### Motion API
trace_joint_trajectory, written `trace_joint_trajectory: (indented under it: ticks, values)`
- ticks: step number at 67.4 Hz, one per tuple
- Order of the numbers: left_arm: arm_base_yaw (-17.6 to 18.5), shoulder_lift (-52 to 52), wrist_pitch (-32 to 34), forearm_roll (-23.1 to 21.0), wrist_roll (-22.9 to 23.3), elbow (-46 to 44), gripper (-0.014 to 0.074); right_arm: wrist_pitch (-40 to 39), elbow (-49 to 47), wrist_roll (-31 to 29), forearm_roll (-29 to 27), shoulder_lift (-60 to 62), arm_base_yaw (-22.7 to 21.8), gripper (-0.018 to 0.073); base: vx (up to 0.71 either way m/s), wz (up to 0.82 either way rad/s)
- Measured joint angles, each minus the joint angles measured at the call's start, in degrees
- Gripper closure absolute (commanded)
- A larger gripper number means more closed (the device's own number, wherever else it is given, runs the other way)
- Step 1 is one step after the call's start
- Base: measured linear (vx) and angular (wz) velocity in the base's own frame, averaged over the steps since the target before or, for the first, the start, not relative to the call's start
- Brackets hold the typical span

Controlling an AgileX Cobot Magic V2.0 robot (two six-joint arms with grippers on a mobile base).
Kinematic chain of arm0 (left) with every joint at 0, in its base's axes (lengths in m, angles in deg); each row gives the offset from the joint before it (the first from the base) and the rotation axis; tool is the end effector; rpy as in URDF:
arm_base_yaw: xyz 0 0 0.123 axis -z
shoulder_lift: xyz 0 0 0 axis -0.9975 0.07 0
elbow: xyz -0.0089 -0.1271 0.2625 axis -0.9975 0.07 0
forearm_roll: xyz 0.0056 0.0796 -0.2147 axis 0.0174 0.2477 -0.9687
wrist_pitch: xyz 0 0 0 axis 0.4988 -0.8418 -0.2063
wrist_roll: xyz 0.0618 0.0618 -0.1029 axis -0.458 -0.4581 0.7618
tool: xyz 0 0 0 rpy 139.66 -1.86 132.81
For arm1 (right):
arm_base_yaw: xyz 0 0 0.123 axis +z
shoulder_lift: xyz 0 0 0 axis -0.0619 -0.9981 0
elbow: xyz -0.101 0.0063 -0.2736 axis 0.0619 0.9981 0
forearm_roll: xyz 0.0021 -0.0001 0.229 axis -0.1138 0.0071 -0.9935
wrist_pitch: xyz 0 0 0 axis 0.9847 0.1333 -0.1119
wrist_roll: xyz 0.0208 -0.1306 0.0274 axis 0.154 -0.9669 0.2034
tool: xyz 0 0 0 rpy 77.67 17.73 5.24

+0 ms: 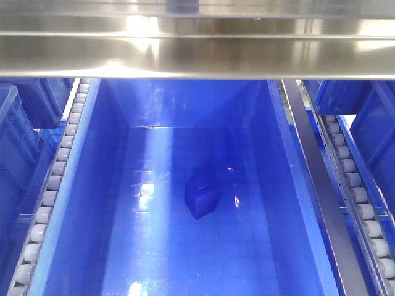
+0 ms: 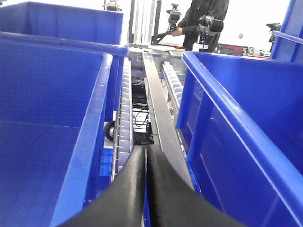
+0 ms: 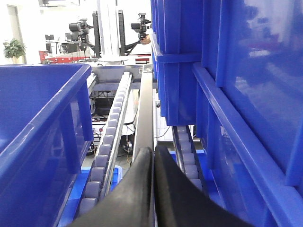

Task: Pour parts from conveyor to right shelf

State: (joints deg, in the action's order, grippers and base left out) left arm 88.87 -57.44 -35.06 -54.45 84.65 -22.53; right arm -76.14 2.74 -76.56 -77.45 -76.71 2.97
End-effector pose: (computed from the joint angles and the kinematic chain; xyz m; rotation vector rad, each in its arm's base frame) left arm 0.0704 -0.0033 0.1981 -0.0804 1.5701 -0.1558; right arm 0.0708 -0.0007 0.2060 0.0147 1.5143 -0.0011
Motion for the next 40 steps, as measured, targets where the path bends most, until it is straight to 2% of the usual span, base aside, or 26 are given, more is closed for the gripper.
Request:
trace_joint_trajectory:
  ticks: [40]
  values:
    - [0.0,0.0,0.0,0.0,0.0,0.0,0.0603,0.0,0.0,0.2,-0.4,0.0,0.0,0.0568,0.00,0.00]
